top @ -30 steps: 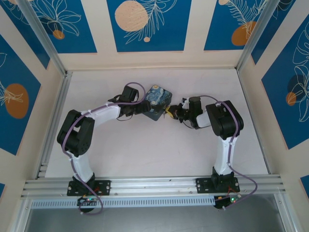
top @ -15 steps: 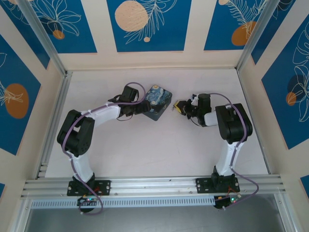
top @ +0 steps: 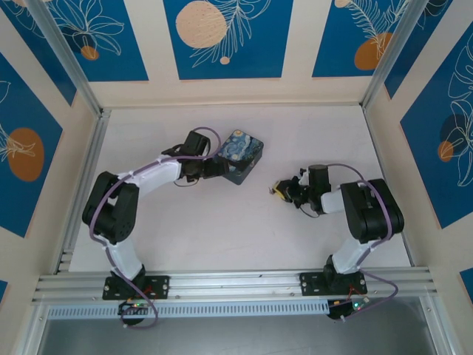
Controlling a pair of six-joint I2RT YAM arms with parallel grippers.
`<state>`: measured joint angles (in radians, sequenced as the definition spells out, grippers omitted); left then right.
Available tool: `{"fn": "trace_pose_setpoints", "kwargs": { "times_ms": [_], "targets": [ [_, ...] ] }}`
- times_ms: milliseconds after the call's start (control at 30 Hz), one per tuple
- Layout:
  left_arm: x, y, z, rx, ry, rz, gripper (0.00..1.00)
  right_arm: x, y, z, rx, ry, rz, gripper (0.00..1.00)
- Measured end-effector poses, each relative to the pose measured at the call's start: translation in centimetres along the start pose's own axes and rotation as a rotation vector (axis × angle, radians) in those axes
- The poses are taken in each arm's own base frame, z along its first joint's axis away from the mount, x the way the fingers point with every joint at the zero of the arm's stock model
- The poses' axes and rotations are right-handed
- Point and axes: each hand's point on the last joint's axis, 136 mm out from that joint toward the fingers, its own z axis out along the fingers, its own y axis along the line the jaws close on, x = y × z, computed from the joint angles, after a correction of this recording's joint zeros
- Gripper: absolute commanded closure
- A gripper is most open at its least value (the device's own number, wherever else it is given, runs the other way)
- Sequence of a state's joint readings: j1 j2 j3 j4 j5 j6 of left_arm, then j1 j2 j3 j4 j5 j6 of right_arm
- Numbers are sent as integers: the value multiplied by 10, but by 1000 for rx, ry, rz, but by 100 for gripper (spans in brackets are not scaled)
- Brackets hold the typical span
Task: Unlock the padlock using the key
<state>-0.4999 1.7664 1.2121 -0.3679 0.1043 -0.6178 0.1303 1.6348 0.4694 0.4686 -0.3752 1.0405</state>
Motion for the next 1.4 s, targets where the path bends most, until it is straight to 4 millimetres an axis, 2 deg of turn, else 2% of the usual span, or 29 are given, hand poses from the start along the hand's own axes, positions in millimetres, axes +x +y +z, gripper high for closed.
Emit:
{"fn": "trace_pose_setpoints", "kwargs": {
  "times_ms": [167,267,467,533,567,600,667,767,900,1000,1133,1267,1400],
  "targets": [
    [-8,-12,-39,38,-50,9,0,9,6,-29,41,-41,-50,45],
    [-14,-20,-64,67,-93,17,0,9,17,-49,54,-87,-87,33],
    [-16,-27,-107,98,-166,34,0,13,24,-90,91,-182,-119,27],
    [-15,-24,-119,90,-190,38,0,15,25,-99,101,-202,-125,17],
    [-15,-21,-125,83,-205,42,0,15,24,-103,108,-212,-132,16],
    [-15,-18,-132,68,-228,46,0,16,24,-107,120,-218,-144,7],
    [-16,-9,-146,32,-274,47,0,14,25,-112,148,-225,-163,0],
    [-18,11,-167,-50,-369,53,0,4,38,-123,187,-253,-220,1],
    [-17,49,-189,-196,-514,67,0,-21,65,-137,230,-328,-299,0],
    [-11,82,-198,-320,-624,91,0,-40,75,-144,275,-394,-338,0],
    [-1,124,-199,-500,-718,159,0,-64,66,-148,366,-487,-368,0],
    [-2,152,-191,-624,-729,215,0,-88,57,-145,456,-552,-423,1],
    [-8,178,-175,-702,-727,236,0,-108,43,-133,531,-585,-511,0]
  ]
}}
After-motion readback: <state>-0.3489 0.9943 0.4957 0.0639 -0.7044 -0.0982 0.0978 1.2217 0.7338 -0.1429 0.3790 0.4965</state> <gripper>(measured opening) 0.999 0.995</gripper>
